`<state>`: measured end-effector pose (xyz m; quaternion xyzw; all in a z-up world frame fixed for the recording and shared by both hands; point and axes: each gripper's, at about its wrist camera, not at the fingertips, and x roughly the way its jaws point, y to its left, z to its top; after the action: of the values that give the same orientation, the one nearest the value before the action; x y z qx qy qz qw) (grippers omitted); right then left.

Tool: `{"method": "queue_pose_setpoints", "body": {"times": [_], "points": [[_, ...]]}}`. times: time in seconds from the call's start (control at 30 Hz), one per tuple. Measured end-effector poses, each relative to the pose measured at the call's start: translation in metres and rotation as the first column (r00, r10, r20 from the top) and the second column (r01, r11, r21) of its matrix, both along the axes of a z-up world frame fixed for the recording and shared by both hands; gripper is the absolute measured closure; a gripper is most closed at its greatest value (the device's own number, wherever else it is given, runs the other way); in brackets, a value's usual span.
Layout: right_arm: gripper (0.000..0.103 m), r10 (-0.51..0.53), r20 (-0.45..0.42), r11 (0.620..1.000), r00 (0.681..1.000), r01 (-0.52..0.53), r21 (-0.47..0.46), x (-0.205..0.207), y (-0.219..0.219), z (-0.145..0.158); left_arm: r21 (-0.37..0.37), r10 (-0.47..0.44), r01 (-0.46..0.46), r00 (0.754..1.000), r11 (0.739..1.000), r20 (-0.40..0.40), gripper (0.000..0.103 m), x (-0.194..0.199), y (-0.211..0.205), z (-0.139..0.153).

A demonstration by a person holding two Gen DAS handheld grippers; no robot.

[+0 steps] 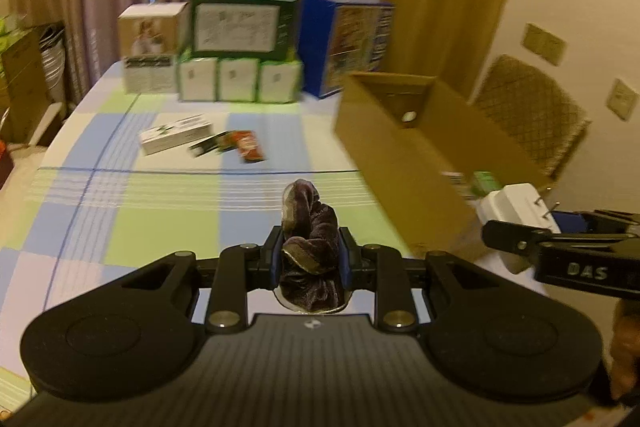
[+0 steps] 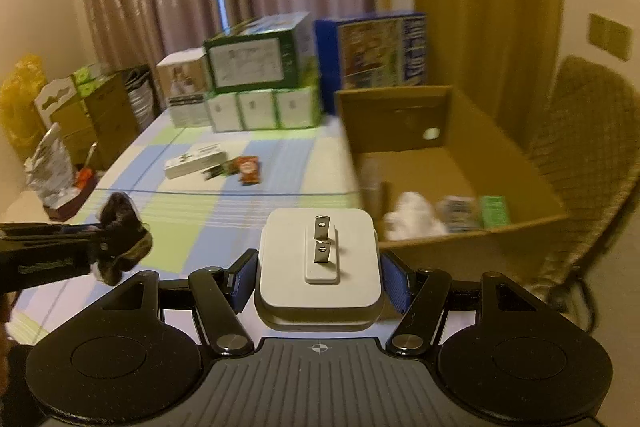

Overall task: Organize objects
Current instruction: 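Carry the scrunchie and plug adapter with both tools over the cardboard box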

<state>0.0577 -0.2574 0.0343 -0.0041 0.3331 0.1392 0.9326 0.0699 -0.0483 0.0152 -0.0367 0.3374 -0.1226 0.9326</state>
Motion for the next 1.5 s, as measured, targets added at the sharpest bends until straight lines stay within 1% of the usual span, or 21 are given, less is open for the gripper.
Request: {"method": "queue_pose_setpoints", "body": {"times": [0.2,0.37,0.5,0.8,1.3,1.5], "points": [[0.041,-0.081,0.022,0.997,0.996,0.081,0.005,-0.023,-0.043,0.012,-0.001,-0.091,0.091,0.996,0.996,0.021,0.081,-0.020,-0.043,0.016],[0.041,-0.136,0.024,0.991,0.990,0.136,0.018,-0.037,-0.071,0.015,0.012,-0.149,0.149,0.989,0.989,0.023,0.081,-0.030,-0.073,0.019],[0.041,-0.167,0.030,0.985,0.985,0.166,0.034,-0.043,-0.088,0.018,0.024,-0.178,0.177,0.984,0.984,0.020,0.081,-0.035,-0.090,0.019],[0.041,-0.197,0.040,0.979,0.980,0.194,0.059,-0.043,-0.107,0.021,0.056,-0.212,0.211,0.977,0.976,0.011,0.081,-0.032,-0.114,0.021],[0.041,-0.226,0.031,0.972,0.974,0.223,0.080,-0.036,-0.127,0.014,0.064,-0.238,0.239,0.971,0.969,-0.025,0.081,-0.022,-0.136,0.015],[0.041,-0.218,0.049,0.974,0.975,0.214,0.078,-0.019,-0.134,0.021,0.066,-0.248,0.249,0.969,0.966,-0.015,0.081,-0.002,-0.148,0.018]]}}
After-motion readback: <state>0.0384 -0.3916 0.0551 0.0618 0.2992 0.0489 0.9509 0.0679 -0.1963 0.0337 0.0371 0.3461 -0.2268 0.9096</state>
